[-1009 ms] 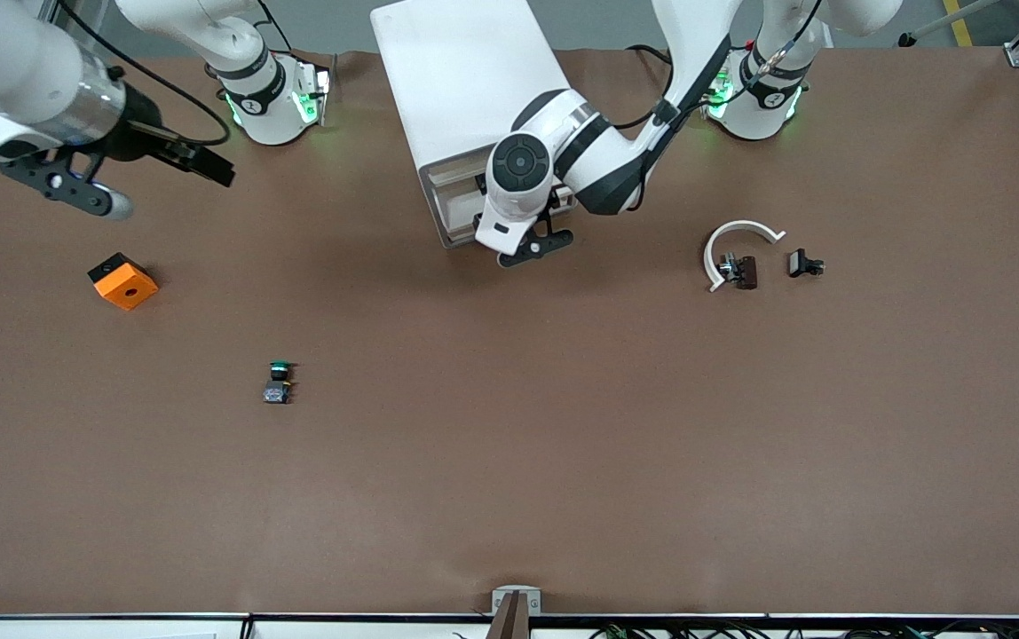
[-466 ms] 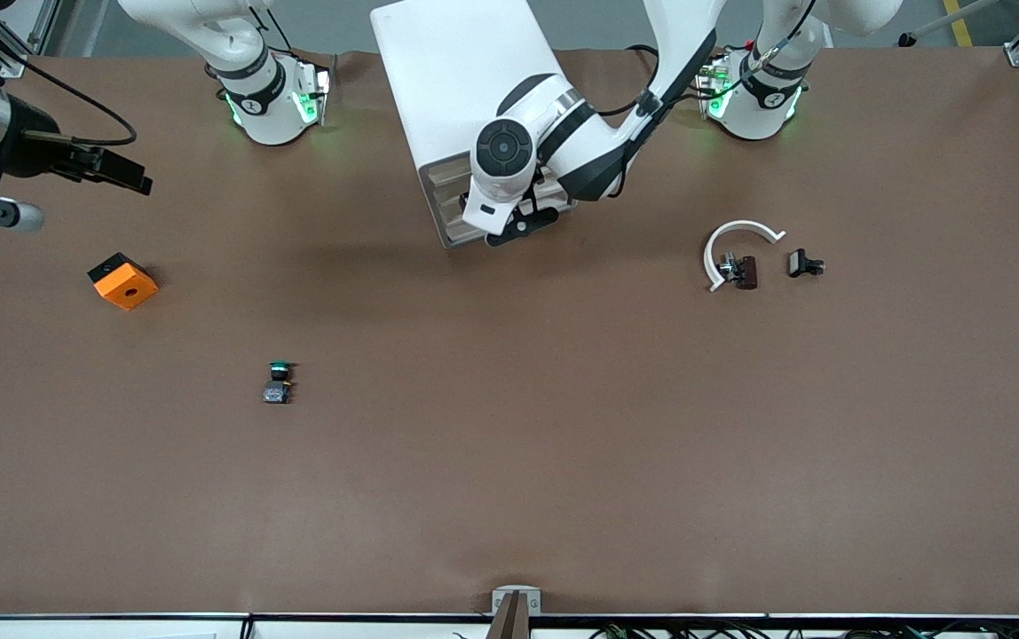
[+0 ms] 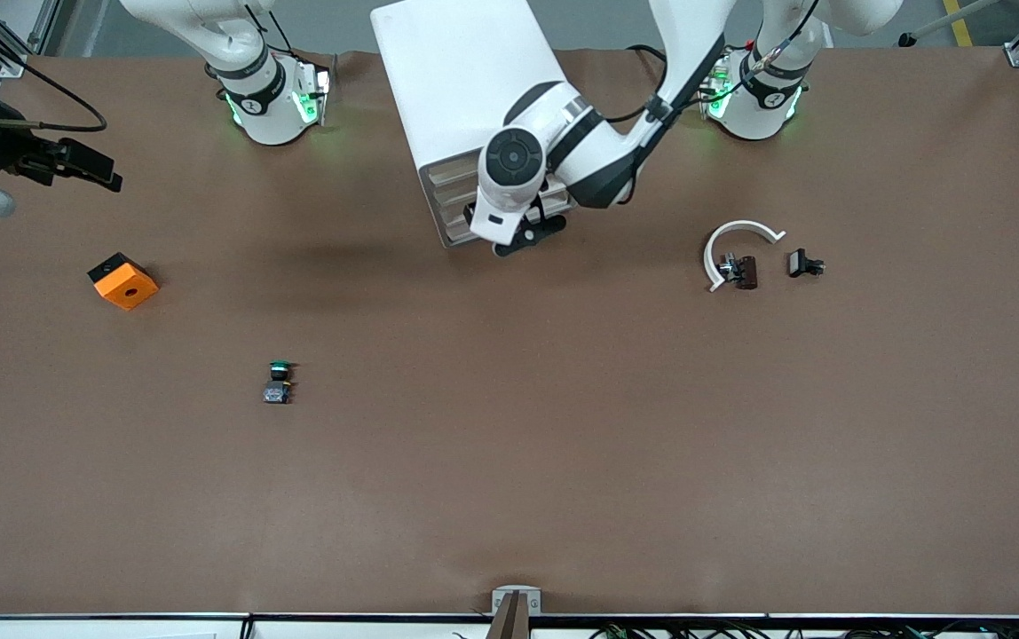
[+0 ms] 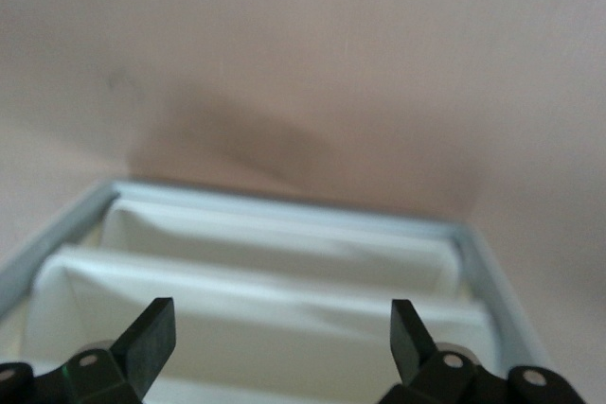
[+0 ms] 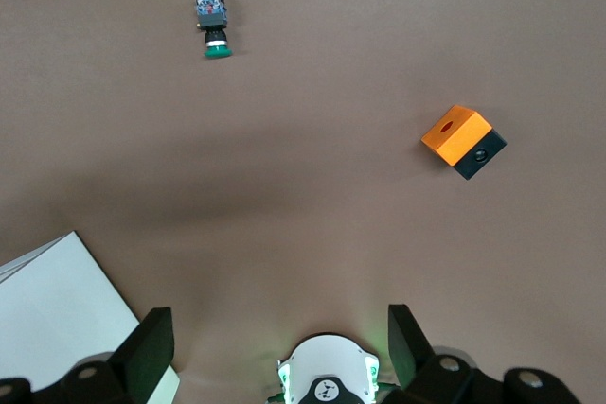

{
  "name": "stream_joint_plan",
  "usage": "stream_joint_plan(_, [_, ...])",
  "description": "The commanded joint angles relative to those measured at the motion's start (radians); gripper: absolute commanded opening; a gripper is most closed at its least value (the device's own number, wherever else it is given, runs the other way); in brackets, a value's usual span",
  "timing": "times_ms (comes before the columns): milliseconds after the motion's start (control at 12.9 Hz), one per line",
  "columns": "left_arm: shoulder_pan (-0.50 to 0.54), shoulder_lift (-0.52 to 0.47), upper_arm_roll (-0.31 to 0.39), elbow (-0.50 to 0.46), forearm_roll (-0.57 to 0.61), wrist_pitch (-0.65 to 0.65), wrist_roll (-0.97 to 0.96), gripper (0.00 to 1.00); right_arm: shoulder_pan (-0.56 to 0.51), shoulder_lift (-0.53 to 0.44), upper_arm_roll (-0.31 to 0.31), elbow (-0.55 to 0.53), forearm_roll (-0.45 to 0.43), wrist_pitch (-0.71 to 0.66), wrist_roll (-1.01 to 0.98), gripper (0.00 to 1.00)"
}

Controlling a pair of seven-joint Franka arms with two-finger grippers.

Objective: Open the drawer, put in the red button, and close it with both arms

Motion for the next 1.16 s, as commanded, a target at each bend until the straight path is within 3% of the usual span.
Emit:
stream_joint_plan(0, [0.12, -0.011, 0.0, 0.045, 0.07, -0.017, 0.002, 1.0, -0.028, -0.064, 0.018, -0.058, -0.035, 0.031, -0.05, 1.0])
stream_joint_plan(233, [0.279, -0.069, 0.0, 0.068, 0.179, -0.017, 0.034, 1.0, -0.029, -0.132, 0.018, -0.13, -0.039, 0.074, -0.064, 1.0])
stream_joint_plan(621, [0.503, -0.178, 0.003, 0.082, 0.248, -0.075, 0.111, 1.0, -0.041, -0.148, 0.018, -0.089, -0.044, 0.056, -0.109, 1.0])
stream_joint_plan(854, [0.627, -0.246, 0.0, 0.091, 0.349, -0.09, 0.334, 1.0, -0.041, -0.125, 0.018, 0.023, -0.044, -0.002, -0.106, 1.0])
stream_joint_plan(1087, [0.729, -0.28, 0.001, 0.198, 0.349, -0.249, 0.612, 1.0, -0.043, -0.118, 0.02, 0.048, -0.044, -0.004, -0.107, 1.0])
